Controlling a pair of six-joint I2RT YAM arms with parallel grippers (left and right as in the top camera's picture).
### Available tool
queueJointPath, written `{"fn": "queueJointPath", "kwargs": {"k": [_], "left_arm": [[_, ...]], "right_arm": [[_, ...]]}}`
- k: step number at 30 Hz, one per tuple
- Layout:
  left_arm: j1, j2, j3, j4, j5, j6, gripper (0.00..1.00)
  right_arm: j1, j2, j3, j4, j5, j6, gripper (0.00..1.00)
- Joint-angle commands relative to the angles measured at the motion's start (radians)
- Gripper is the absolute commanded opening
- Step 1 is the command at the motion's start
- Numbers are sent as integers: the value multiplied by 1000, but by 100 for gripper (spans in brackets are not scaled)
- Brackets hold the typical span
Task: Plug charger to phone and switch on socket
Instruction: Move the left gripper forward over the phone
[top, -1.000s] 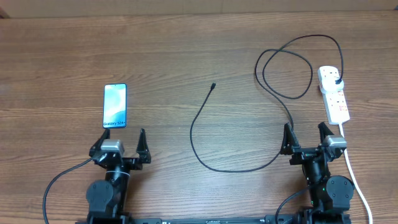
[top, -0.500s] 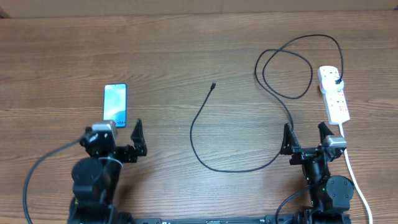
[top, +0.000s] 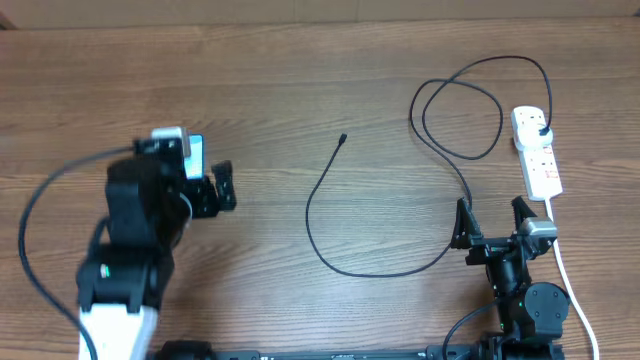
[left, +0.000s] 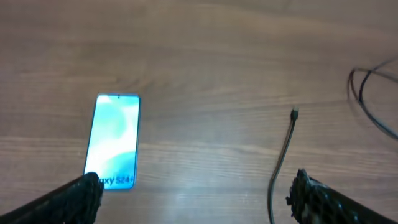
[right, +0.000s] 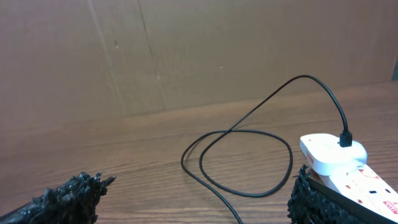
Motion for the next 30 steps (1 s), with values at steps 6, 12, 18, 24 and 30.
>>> {"fn": "queueJointPath", "kwargs": {"k": [6, 12, 18, 24, 30], "left_arm": [[-2, 363, 498, -337, 28, 46, 100], [0, 544, 675, -428, -51, 45, 100], [22, 667, 669, -441, -50, 14, 100], [84, 767, 669, -450, -46, -42, 99], [140, 818, 667, -452, -23, -26, 99]], "right_arm": [[5, -10, -10, 3, 7, 3, 100], [5, -10, -10, 3, 7, 3, 100], [5, -10, -10, 3, 7, 3, 100], [5, -10, -10, 3, 7, 3, 100], [5, -10, -10, 3, 7, 3, 100]]}}
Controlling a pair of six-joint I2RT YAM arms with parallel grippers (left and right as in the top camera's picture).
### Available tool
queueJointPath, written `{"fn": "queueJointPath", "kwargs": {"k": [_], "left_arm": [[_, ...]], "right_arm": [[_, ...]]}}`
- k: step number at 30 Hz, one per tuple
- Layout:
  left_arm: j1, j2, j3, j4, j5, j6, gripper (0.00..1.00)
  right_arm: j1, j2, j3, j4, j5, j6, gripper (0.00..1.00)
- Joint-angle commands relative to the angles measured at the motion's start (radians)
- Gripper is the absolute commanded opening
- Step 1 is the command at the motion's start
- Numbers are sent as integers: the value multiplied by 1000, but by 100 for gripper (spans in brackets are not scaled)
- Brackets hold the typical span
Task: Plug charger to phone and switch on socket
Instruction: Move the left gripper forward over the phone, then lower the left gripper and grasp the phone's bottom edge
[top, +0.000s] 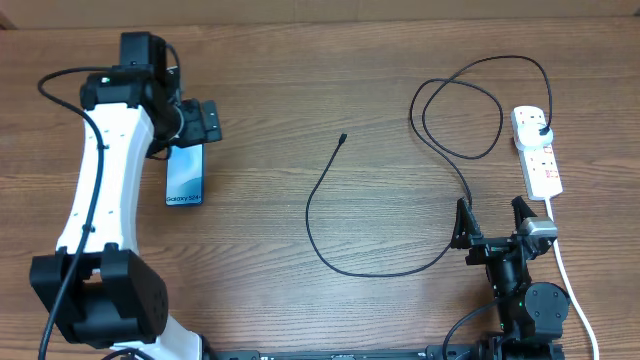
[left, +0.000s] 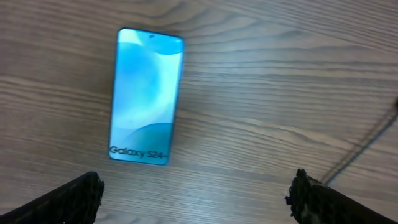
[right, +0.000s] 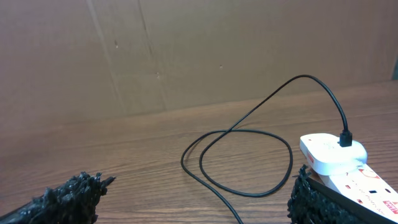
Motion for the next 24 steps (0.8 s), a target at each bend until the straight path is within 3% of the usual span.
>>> {"fn": "queueJointPath", "kwargs": {"k": [1, 16, 24], "left_arm": [[24, 26, 14, -5, 9, 7, 99], [51, 182, -19, 77, 6, 38, 100], [51, 284, -19, 69, -71, 92, 99]], "right_arm": [[5, -10, -10, 3, 7, 3, 100], [5, -10, -10, 3, 7, 3, 100], [5, -10, -10, 3, 7, 3, 100]]}}
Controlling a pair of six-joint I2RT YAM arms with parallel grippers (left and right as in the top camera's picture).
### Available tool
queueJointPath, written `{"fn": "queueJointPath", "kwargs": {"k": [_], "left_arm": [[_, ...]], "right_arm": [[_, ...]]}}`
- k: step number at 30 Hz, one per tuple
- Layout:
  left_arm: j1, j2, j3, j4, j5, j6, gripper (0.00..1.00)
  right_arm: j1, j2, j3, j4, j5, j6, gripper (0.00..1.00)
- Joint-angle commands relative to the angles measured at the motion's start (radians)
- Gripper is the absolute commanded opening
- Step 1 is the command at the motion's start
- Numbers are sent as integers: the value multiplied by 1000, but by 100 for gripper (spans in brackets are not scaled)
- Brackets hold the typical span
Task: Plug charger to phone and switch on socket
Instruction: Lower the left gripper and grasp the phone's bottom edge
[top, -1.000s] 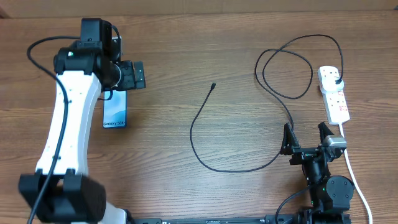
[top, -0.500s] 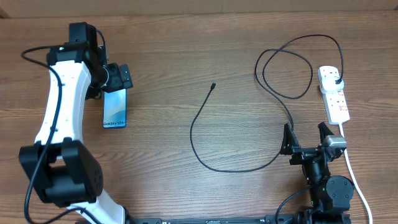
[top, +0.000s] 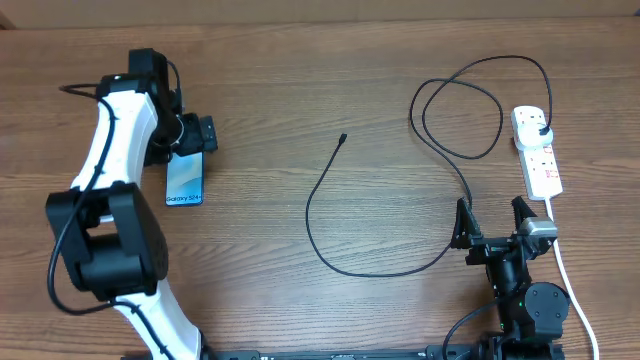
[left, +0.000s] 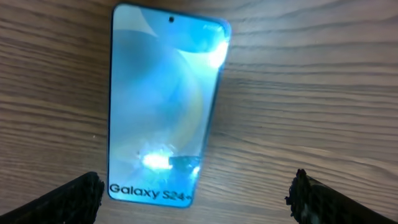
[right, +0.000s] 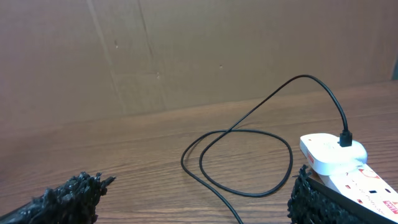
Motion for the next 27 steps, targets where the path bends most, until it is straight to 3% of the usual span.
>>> {"fn": "queueJointPath", "kwargs": {"k": [1, 15, 27], "left_arm": [[6, 58, -6, -8, -72, 38, 99], [13, 158, -10, 18, -137, 119, 100], [43, 169, -66, 92, -84, 120, 100]], "right_arm": [[5, -10, -10, 3, 7, 3, 100], [5, -10, -10, 3, 7, 3, 100], [5, -10, -10, 3, 7, 3, 100]]}}
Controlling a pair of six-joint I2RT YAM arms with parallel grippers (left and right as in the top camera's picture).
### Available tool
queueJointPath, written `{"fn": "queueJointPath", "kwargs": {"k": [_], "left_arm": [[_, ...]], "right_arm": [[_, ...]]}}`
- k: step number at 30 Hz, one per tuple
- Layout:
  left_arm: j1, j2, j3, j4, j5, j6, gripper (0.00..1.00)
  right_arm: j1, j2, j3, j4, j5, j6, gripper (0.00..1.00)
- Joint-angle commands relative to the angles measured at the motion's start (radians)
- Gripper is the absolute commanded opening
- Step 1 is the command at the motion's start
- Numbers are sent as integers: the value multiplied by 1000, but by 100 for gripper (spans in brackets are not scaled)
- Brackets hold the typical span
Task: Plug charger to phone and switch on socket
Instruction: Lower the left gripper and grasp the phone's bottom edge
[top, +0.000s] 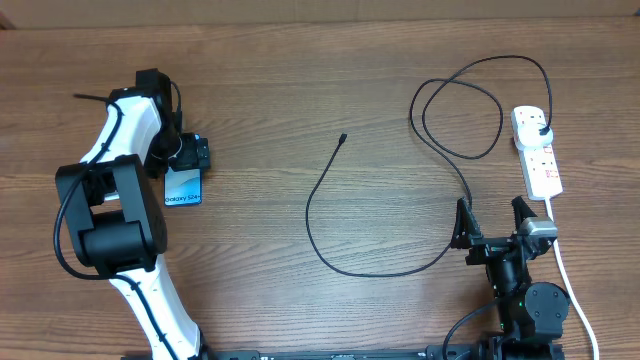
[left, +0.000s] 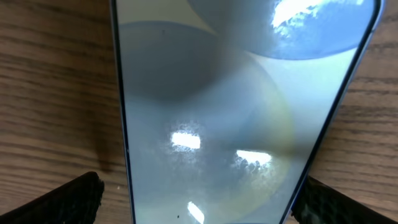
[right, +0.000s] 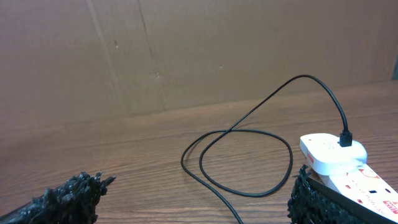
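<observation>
The phone (top: 183, 187), its blue screen lit, lies flat at the table's left. Seen from the left wrist, the phone (left: 236, 112) fills almost the whole frame. My left gripper (top: 187, 155) hangs low over it, open, one finger outside each long edge (left: 202, 205). The black charger cable (top: 330, 250) curves across the middle, its free plug tip (top: 343, 138) bare on the wood. Its other end is plugged into the white power strip (top: 537, 152) at the right. My right gripper (top: 490, 222) rests open near the front edge, holding nothing.
In the right wrist view the cable (right: 305, 76) loops on the wood in front of a brown cardboard wall, with the power strip (right: 354, 171) at the right. The strip's white lead (top: 570, 290) runs off the front right edge.
My left gripper has come down closer to the phone, which now fills the wrist view with its edges near both fingers. The right arm, cable and strip have not moved.
My left gripper stood open near the front left with the phone ahead of it. Then it was over the phone's far end, high up. Then it was lower, the phone larger in view, and now it sits just above the screen. The right arm stayed still.
</observation>
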Motion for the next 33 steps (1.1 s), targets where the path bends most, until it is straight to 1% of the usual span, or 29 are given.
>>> {"fn": "queueJointPath", "kwargs": {"k": [1, 5, 7, 10, 21, 28, 30, 33], "left_arm": [[5, 18, -42, 26, 37, 23, 99], [5, 18, -89, 67, 56, 27, 98], [5, 18, -103, 76, 67, 27, 96], [4, 18, -107, 76, 103, 26, 88], [-10, 18, -106, 79, 106, 11, 77], [-10, 16, -61, 38, 107, -8, 77], [-10, 16, -24, 7, 111, -44, 77], [-13, 16, 24, -32, 167, -53, 77]], "right_arm": [[5, -10, -10, 3, 7, 3, 100], [5, -10, -10, 3, 7, 3, 100], [5, -10, -10, 3, 7, 3, 100], [5, -10, -10, 3, 7, 3, 100], [5, -10, -10, 3, 7, 3, 100], [5, -10, -10, 3, 7, 3, 100], [5, -10, -10, 3, 7, 3, 100], [5, -10, -10, 3, 7, 3, 100]]}}
